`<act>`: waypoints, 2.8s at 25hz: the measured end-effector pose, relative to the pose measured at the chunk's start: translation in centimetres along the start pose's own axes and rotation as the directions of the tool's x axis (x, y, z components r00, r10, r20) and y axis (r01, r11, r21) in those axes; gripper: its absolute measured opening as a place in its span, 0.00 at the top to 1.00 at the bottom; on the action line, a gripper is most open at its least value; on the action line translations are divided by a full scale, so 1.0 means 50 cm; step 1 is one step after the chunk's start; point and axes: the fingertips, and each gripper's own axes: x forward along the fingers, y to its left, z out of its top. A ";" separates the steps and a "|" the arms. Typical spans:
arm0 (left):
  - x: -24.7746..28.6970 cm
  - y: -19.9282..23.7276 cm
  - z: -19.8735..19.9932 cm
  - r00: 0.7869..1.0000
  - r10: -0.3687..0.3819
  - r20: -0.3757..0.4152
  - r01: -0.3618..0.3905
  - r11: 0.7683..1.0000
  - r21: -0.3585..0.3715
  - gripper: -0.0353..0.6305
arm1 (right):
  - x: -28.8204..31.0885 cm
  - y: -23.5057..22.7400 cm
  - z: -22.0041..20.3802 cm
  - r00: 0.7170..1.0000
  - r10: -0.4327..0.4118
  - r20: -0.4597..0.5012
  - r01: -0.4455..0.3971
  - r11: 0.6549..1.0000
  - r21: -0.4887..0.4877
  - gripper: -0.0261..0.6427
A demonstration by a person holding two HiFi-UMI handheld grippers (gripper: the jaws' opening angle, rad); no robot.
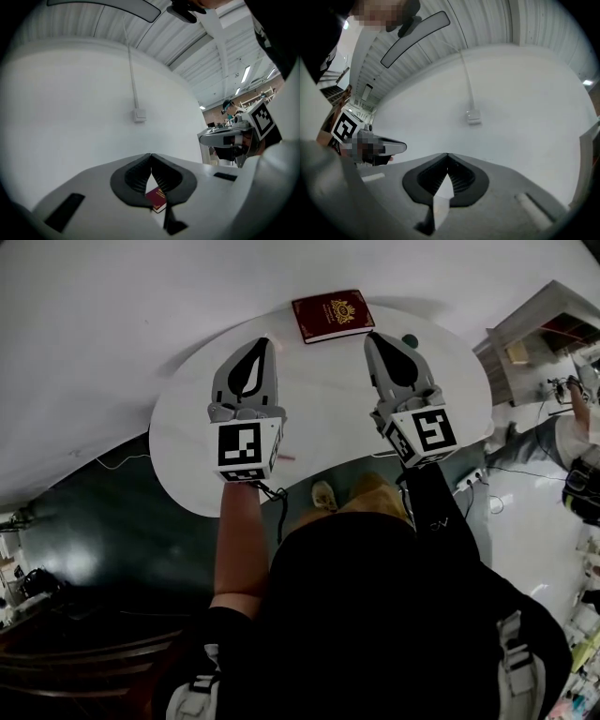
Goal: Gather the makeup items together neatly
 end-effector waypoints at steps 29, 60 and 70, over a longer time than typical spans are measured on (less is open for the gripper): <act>0.065 -0.022 -0.049 0.980 0.162 -0.114 -0.165 0.986 -0.018 0.93 | 0.089 -0.069 -0.050 0.972 0.234 0.002 -0.233 0.967 0.106 0.95; -0.277 -0.167 -0.705 0.164 -0.425 -0.890 0.860 0.504 -0.082 0.77 | 0.125 0.156 -0.089 0.911 0.399 -0.106 -0.403 0.915 -0.020 0.95; -0.330 -0.170 -0.787 -0.019 -0.336 -0.942 0.920 0.364 -0.148 0.88 | 0.118 0.157 -0.083 0.914 0.389 -0.119 -0.396 0.918 -0.035 0.95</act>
